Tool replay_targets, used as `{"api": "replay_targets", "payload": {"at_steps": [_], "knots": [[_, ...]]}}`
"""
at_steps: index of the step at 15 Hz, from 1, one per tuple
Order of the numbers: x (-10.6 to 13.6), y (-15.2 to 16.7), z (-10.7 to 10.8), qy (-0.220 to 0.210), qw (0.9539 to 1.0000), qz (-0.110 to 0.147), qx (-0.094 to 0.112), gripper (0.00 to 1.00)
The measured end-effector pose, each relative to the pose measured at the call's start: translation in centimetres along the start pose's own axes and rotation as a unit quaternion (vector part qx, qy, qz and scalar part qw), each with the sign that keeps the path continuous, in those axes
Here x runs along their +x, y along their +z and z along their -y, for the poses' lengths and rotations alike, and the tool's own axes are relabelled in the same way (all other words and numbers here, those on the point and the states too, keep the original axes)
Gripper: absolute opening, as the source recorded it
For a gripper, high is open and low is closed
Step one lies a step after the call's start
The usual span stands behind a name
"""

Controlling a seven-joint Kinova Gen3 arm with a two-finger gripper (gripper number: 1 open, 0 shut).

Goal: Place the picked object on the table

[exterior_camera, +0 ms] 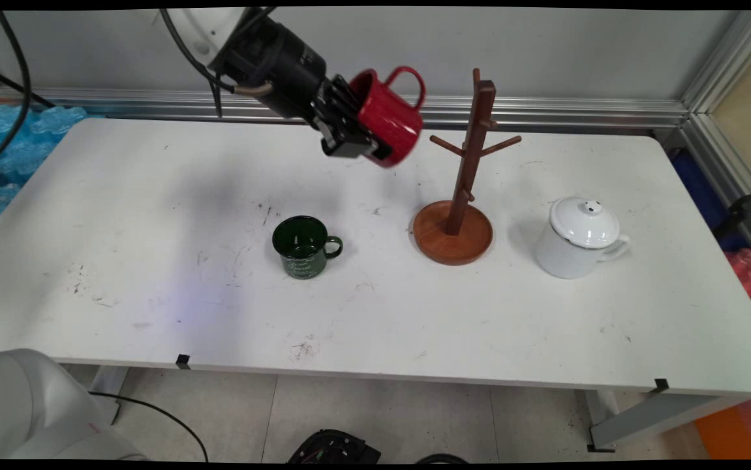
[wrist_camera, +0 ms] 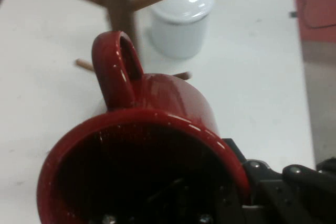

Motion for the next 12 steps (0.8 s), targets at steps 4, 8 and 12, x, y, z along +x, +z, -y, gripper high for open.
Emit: {"api": "replay_targets", "payload": {"at_steps": [4, 8, 12], "knots": [[-0.5, -0.7, 2.1, 0.000, 0.9991, 0.023, 0.036, 0.00], [-0.9, -0.8, 4.1, 0.001, 0.9965, 0.048, 0.068, 0.00], [-1.4, -0.2, 6.1, 0.013, 0.9924, 0.085, 0.088, 0.00]]}}
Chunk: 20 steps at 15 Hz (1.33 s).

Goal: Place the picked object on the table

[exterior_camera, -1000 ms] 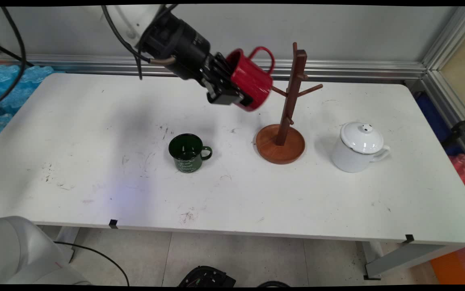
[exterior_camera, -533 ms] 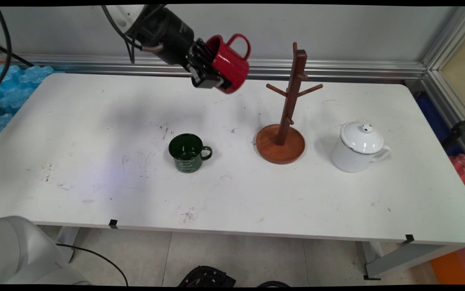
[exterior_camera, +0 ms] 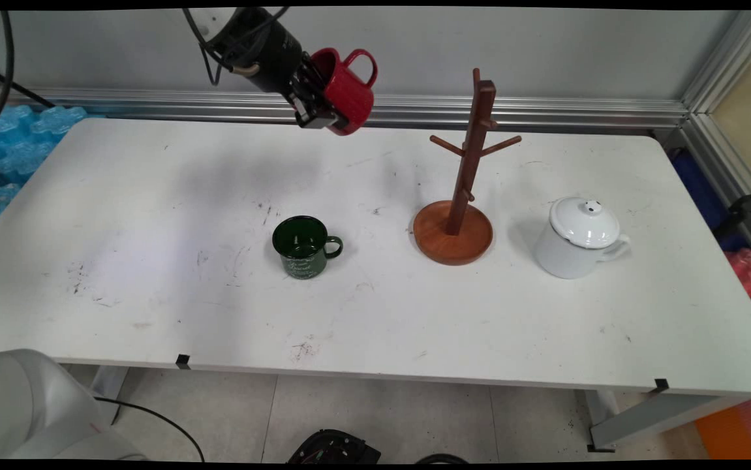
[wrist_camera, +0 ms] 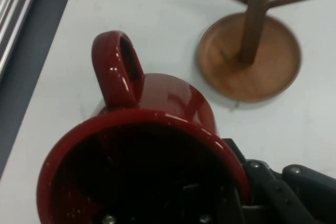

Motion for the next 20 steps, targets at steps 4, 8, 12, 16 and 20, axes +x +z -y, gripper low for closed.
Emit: {"api": "replay_targets", "payload": {"at_steps": [4, 8, 12, 16, 20], "knots": [[-0.5, 1.6, 1.3, 0.012, 0.9992, 0.038, 0.011, 0.00], [-1.1, 3.6, 2.0, 0.017, 0.9972, 0.071, 0.016, 0.00], [-1.9, 5.3, 2.6, 0.019, 0.9938, 0.108, 0.020, 0.00], [-2.8, 6.9, 2.9, 0.025, 0.9894, 0.142, 0.016, 0.00], [-3.3, 8.1, 3.1, 0.030, 0.9854, 0.167, 0.010, 0.00]]}}
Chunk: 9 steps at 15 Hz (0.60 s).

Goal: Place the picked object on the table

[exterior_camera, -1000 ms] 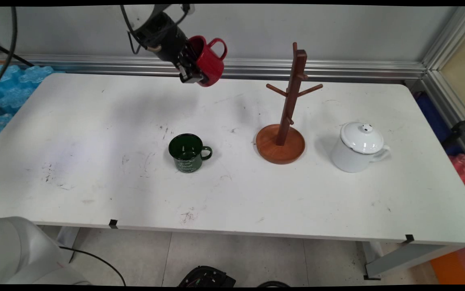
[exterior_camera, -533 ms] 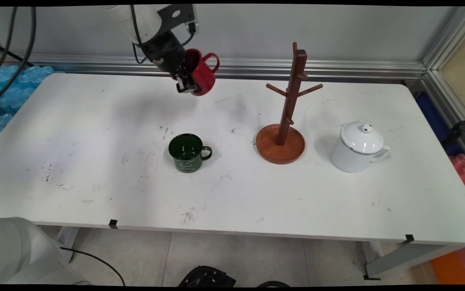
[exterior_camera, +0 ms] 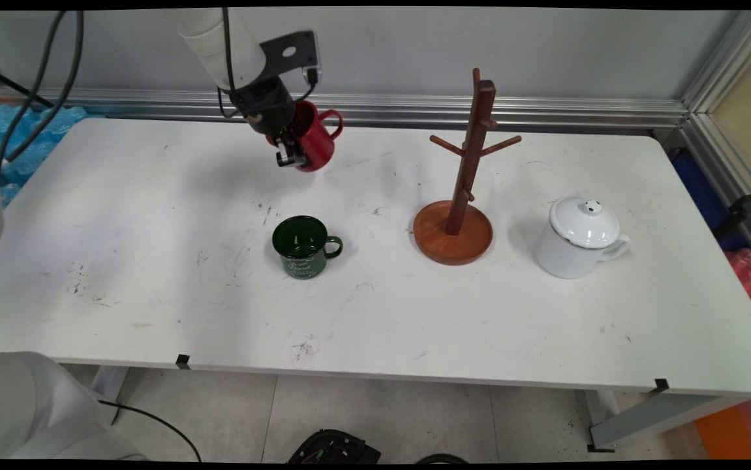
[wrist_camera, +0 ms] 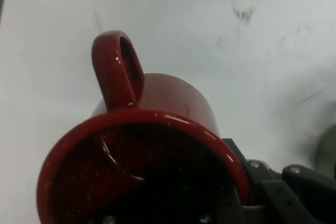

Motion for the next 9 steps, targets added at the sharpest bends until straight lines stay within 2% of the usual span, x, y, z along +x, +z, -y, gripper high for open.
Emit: {"api": "replay_targets", "payload": {"at_steps": [9], "knots": [[-0.5, 3.1, 0.4, 0.012, 0.9980, 0.059, -0.020, 0.00]]}}
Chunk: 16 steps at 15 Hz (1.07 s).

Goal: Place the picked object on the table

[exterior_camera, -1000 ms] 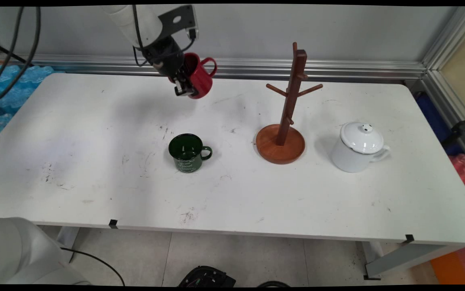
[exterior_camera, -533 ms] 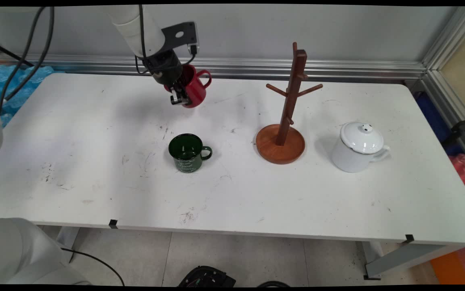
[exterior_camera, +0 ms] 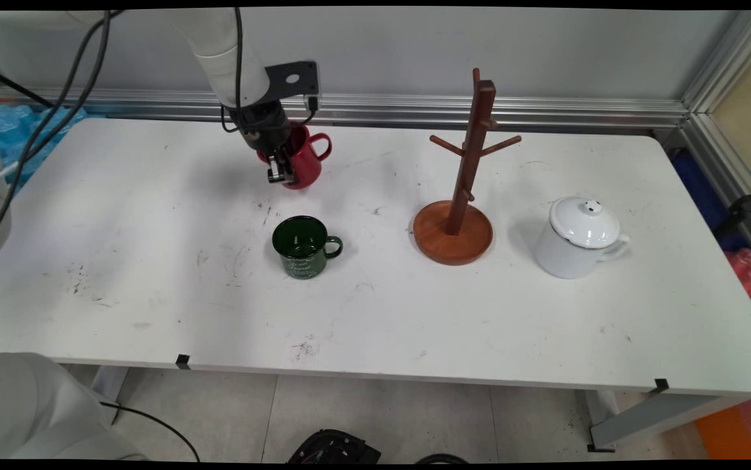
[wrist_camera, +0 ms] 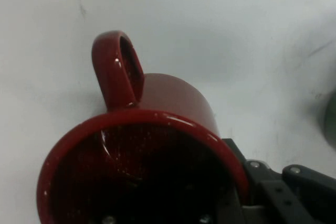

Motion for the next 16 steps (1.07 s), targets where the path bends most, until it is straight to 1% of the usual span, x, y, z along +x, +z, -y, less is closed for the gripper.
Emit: {"api": "replay_targets", "payload": {"at_steps": [2, 8, 16], "knots": [[-0.1, 0.6, 0.2, 0.005, 0.9999, 0.013, -0.004, 0.00], [-0.1, 1.9, 0.4, 0.015, 0.9992, 0.035, -0.012, 0.00], [0.4, 3.8, 0.7, 0.028, 0.9983, 0.048, -0.021, 0.00]]}}
